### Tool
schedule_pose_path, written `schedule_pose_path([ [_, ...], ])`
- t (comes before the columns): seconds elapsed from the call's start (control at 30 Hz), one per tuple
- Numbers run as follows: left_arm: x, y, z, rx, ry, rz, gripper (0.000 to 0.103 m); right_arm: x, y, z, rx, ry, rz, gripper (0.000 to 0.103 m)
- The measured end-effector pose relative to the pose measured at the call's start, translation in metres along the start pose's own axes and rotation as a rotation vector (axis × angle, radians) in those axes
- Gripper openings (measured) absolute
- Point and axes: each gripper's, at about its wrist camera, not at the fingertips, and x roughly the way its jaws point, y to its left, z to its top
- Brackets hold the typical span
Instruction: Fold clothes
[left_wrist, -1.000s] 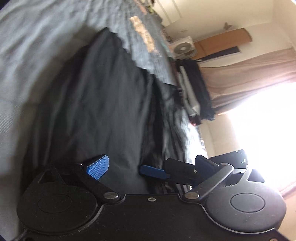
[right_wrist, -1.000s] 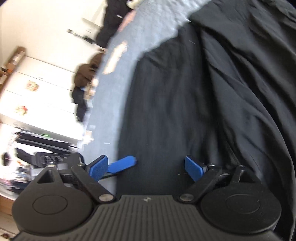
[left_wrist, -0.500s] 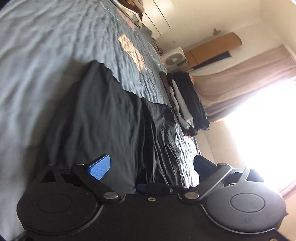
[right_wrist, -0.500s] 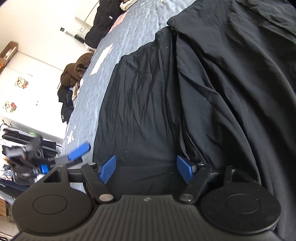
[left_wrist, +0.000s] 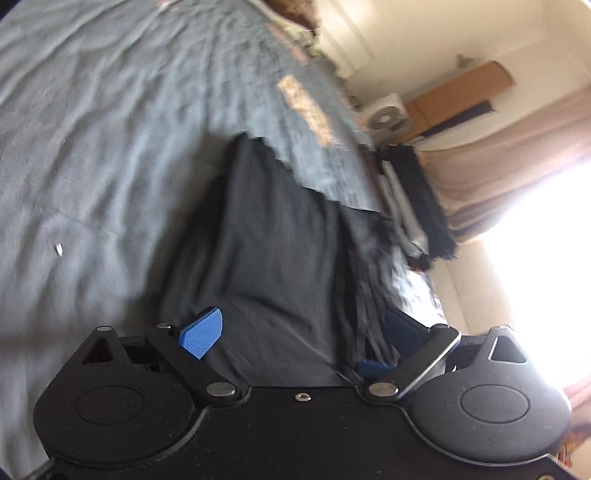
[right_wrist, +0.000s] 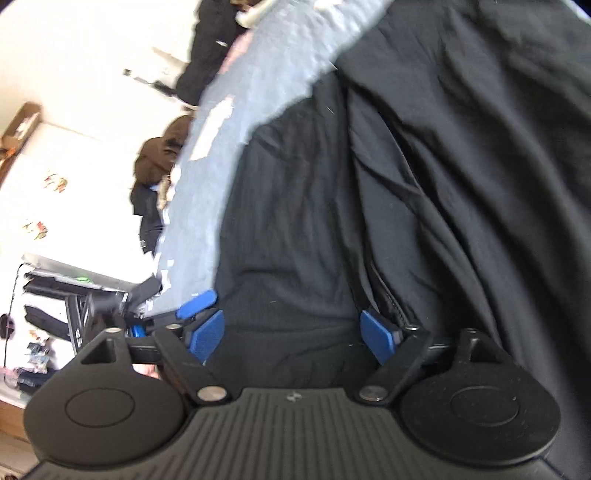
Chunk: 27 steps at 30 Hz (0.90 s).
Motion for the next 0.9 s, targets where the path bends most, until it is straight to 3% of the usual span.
schedule_pose_path([
  [0.1,-0.025,-0.038,-0.036,0.030,-0.042,-0.076,0.102,-0.048,0.007,-0.005,-0.060,-0.030,-0.003,0.090],
  [0.2,-0.020,-0.078,-0.076,0.024,-0.041,-0.164,0.103,-0.100,0.000,-0.014,-0.096,-0.038,-0.021,0.093],
  [0.3,0.019,-0.111,-0.116,0.007,0.001,-0.229,0.103,-0.136,-0.012,-0.024,-0.126,-0.008,-0.057,0.094],
  [0.5,0.113,-0.154,-0.188,-0.059,0.102,-0.324,0.103,-0.162,-0.049,-0.041,-0.124,0.059,-0.075,0.095],
  [0.63,0.166,-0.147,-0.214,-0.119,0.151,-0.271,0.103,-0.171,-0.078,-0.050,-0.097,0.085,-0.065,0.095],
  [0.7,0.169,-0.139,-0.219,-0.111,0.156,-0.222,0.101,-0.172,-0.091,-0.055,-0.090,0.102,-0.092,0.095],
  [0.77,0.167,-0.130,-0.223,-0.093,0.156,-0.169,0.080,-0.174,-0.102,-0.058,-0.098,0.103,-0.128,0.094],
  [0.9,0.153,-0.116,-0.230,-0.058,0.155,-0.087,0.071,-0.189,-0.124,-0.058,-0.062,0.077,-0.095,0.094],
])
